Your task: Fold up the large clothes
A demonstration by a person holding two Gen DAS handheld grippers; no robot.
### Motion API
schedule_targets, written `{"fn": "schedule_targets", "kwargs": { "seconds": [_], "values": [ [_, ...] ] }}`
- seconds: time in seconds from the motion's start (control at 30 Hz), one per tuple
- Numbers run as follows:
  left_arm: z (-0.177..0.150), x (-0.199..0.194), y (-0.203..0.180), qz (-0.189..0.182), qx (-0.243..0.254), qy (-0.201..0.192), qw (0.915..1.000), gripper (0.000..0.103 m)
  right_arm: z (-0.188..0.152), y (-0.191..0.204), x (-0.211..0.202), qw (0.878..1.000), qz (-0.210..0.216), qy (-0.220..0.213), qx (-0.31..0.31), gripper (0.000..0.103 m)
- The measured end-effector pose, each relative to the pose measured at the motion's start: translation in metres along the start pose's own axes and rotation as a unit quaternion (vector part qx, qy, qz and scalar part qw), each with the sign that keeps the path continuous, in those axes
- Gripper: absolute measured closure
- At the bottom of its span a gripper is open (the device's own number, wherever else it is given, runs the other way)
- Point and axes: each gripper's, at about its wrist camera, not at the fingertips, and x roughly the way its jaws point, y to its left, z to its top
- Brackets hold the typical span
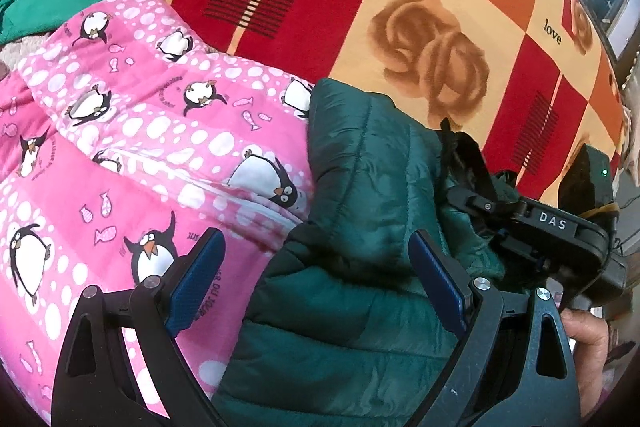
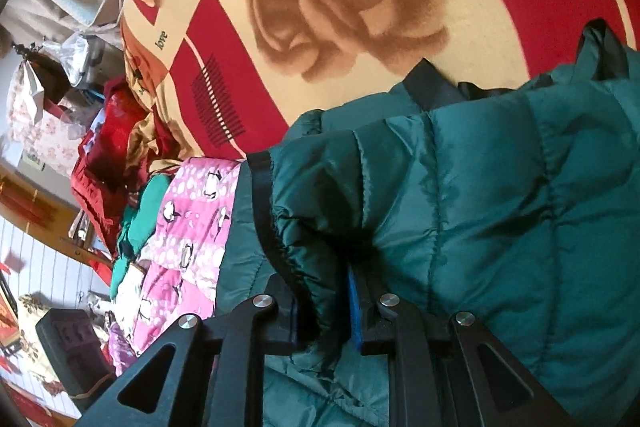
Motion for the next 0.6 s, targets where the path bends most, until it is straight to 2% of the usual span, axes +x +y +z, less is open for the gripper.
{"fn": "schedule_targets", "kwargs": {
  "seconds": [0.03,0.1,0.13,0.27,0.4,0.5,0.6],
  "values": [
    [0.000,-0.001,-0.001,0.000,0.001,-0.001,1.0000,0.010,0.000,0.001,-0.001,1.000,0.001,-0.002,0.002,0.079],
    [-0.001,-0.003,-0.003,0.003,0.005,-0.003,1.0000,0.010,0.000,0.005,-0.005,1.000,0.015,-0.009,0.007,0.060],
    [-0.002,-0.005,-0.004,0.003,0.007,-0.003,1.0000,0.010,-0.001,0.008,-0.008,1.000,0.022,-0.012,0.005,0.058],
    [-0.003,-0.010,-0.006,-0.001,0.005,-0.003,1.0000,0.010,-0.008,0.021,-0.031,0.999,0.029,-0.020,-0.017,0.057],
    [-0.002,-0.015,-0.009,-0.031,-0.016,-0.005,0.9994,0.010,-0.018,0.015,-0.073,0.999,0.019,-0.035,-0.026,0.057],
    [0.000,-0.014,-0.016,-0.068,-0.037,0.005,0.9970,0.010,-0.027,0.001,-0.118,0.998,-0.004,-0.051,-0.034,0.057],
    [0.003,-0.009,-0.032,-0.087,-0.038,0.017,0.9953,0.010,-0.035,-0.013,-0.165,0.996,-0.023,-0.079,-0.041,0.057]
  ]
}}
